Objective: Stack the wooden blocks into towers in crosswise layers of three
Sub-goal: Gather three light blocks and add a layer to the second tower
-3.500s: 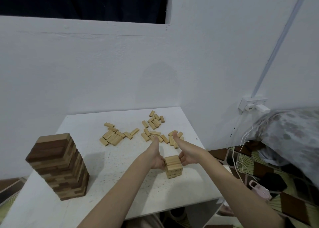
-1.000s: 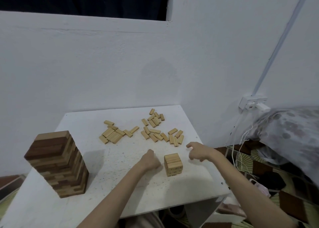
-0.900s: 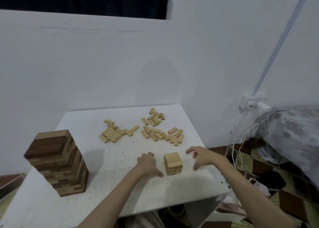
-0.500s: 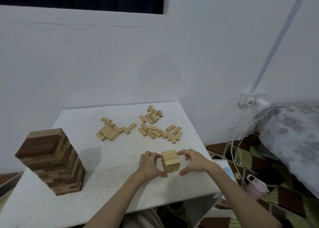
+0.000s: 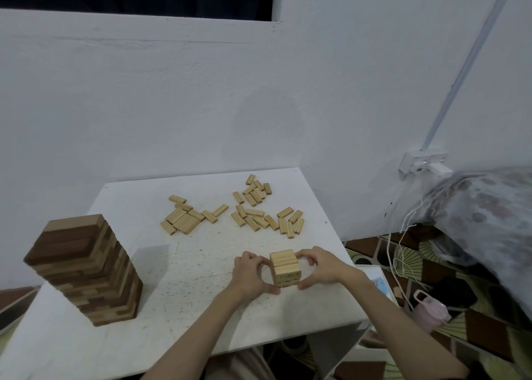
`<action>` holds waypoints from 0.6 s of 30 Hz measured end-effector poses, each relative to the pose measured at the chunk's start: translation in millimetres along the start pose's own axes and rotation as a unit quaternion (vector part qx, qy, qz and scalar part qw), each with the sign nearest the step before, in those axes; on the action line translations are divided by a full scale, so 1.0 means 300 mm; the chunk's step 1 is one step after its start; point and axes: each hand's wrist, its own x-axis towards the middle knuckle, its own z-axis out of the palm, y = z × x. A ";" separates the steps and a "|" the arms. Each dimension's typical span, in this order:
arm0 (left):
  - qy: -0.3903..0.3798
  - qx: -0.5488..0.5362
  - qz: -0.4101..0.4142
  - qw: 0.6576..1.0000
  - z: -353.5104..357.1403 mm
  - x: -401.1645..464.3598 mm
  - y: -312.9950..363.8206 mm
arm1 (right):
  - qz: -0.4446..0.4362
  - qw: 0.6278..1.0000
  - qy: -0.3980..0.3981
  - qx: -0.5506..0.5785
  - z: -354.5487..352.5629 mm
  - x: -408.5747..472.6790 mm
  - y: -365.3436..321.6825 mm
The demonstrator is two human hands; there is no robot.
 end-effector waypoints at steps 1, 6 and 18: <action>0.002 -0.001 -0.001 1.000 0.001 0.000 0.000 | 0.000 1.000 -0.002 -0.002 0.000 0.000 0.000; 0.008 -0.001 0.000 1.000 0.003 0.000 0.002 | 0.001 1.000 0.000 -0.001 0.004 -0.002 0.004; 0.011 0.007 -0.003 1.000 0.004 -0.003 0.007 | 0.004 1.000 0.002 -0.004 0.010 -0.012 -0.005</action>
